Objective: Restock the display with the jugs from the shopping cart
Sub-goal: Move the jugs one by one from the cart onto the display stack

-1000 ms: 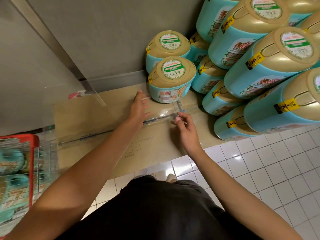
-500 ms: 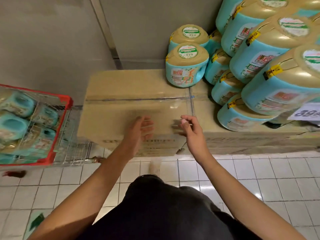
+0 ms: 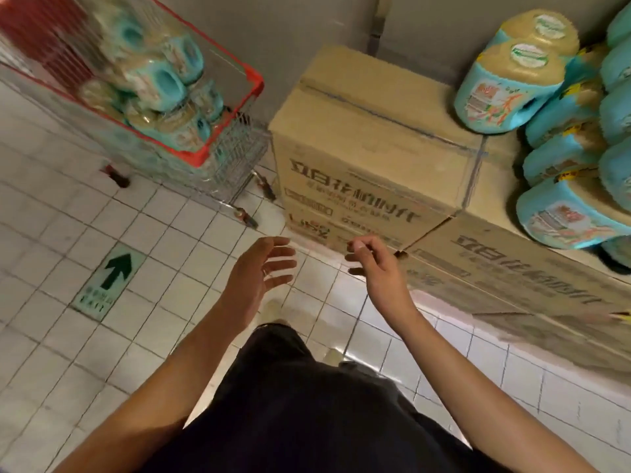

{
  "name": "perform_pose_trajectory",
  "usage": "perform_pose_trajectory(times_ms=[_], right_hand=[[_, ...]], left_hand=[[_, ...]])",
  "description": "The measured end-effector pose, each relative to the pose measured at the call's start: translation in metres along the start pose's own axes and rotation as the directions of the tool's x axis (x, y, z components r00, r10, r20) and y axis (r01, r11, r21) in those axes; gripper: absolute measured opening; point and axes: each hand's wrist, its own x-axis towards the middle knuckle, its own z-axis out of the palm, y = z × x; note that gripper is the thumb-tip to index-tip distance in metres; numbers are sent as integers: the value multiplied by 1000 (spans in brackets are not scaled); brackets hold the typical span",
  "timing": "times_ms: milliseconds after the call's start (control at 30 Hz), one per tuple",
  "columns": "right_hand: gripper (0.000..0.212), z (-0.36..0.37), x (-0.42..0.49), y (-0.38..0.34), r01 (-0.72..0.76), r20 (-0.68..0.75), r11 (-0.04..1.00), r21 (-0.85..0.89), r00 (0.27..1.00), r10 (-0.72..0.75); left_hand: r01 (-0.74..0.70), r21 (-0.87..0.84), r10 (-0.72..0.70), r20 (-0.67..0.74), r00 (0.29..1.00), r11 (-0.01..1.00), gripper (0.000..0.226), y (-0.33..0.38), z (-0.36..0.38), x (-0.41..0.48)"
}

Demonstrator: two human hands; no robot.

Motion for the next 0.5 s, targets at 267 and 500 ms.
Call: perform_pose_trajectory(times_ms=[267, 500], right_hand=[[18, 183, 23, -12, -6, 294, 994, -108, 955, 37], [19, 350, 58, -41, 62, 465, 976, -210, 884, 44]], left_hand=[[-80, 38, 88, -278, 957, 996, 35, 0, -197, -54], [-68, 28, 74, -396, 915, 997, 44, 45, -350, -67]])
